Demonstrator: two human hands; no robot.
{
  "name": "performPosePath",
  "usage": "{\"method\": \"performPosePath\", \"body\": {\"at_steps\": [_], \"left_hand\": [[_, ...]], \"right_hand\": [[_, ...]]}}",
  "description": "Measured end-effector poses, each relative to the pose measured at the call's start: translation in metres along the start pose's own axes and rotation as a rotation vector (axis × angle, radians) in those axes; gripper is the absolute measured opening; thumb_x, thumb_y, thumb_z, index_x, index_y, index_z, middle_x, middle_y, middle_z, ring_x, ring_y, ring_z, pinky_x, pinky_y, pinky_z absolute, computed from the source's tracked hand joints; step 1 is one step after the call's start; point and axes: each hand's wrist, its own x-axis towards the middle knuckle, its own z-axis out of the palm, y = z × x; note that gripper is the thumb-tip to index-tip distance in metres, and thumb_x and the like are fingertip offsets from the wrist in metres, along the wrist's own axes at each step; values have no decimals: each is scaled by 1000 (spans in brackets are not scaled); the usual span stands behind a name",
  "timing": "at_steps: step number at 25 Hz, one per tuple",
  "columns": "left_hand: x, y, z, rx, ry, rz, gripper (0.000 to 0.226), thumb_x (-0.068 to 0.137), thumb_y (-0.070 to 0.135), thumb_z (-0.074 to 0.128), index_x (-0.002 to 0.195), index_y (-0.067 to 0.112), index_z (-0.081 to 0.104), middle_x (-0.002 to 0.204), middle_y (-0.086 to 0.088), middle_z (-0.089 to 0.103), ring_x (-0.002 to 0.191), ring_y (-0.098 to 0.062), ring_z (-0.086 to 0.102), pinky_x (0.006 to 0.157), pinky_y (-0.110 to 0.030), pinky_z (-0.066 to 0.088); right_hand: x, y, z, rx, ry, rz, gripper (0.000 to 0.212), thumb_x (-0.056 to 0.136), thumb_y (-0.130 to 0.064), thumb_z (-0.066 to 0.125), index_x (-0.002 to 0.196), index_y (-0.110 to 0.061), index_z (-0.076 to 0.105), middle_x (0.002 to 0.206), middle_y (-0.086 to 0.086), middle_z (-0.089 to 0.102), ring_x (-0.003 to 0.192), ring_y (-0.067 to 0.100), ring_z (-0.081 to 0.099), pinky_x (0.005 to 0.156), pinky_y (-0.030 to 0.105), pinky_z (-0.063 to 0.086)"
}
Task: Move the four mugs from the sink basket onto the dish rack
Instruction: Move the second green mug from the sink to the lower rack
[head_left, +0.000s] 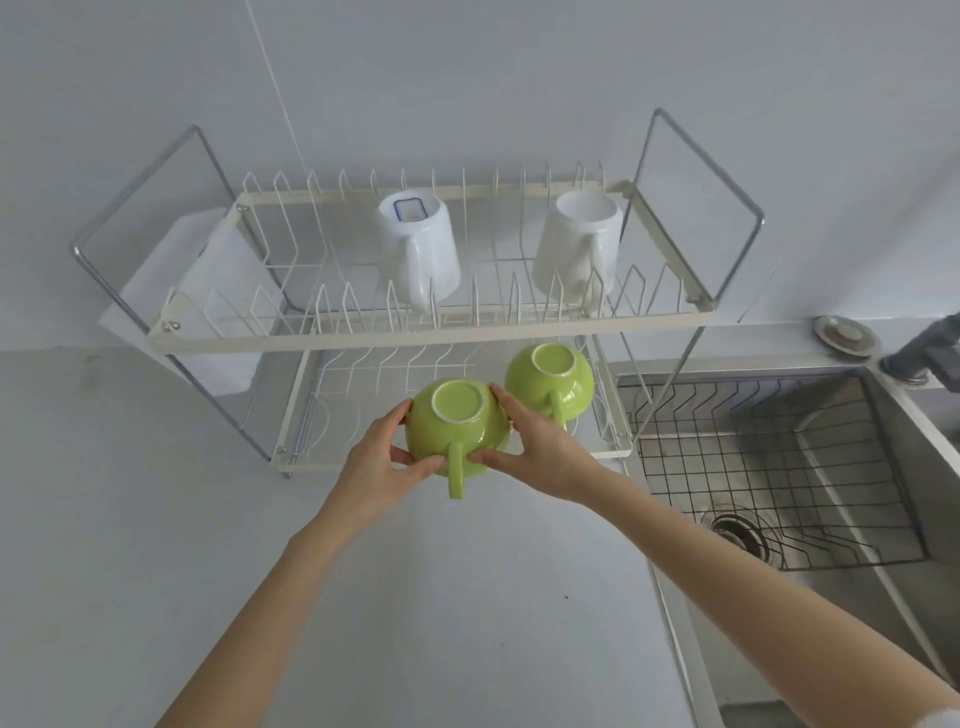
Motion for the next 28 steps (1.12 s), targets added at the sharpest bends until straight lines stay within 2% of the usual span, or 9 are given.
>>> {"method": "performPosePath", "body": {"at_steps": [4,6,13,17,23,28], "left_hand": [[31,-7,-13,1,3,-21,74,75,20,71,137,19,32,139,-2,44,78,-15,58,78,-27,40],[44,-11,-16,-2,-3,-42,74,75,20,71,138,19,31,141,-1,44,79,-16,58,78,-26,40],[68,-31,-17,3,11,-74,76,76,23,69,140,20,28,142,-1,43,97,-19,54,85,-28,39],[71,-36,-16,71,7,-81,75,77,25,68,140,20,28,140,-3,45,101,-17,44,84,-30,37],[76,-36,-19,104,22,-60,72,78,22,67,139,16,29,141,-8,40,103,-16,43,86,-32,39],[74,-37,-20,122,24,-62,72,79,23,66,139,15,28,140,-9,41,114,-25,47,89,-33,39]], "right_hand": [[39,-6,0,-20,-39,21,84,84,-37,61,148,-18,9,142,13,43,129,30,39,106,35,31],[54,-8,1,-42,-53,23,85,84,-37,61,148,-15,9,145,14,39,132,31,36,108,35,30],[83,-3,12,-73,-52,1,74,84,-34,62,142,-7,25,135,14,48,121,35,40,102,35,31],[87,0,18,-84,-66,20,81,83,-36,62,145,-9,18,140,13,43,126,35,37,106,40,31],[88,-6,25,-92,5,30,76,84,-35,62,142,-4,24,144,16,39,131,33,37,108,40,33],[89,-6,24,-68,4,39,77,84,-35,63,143,-7,22,146,14,38,132,31,37,109,40,35]]}}
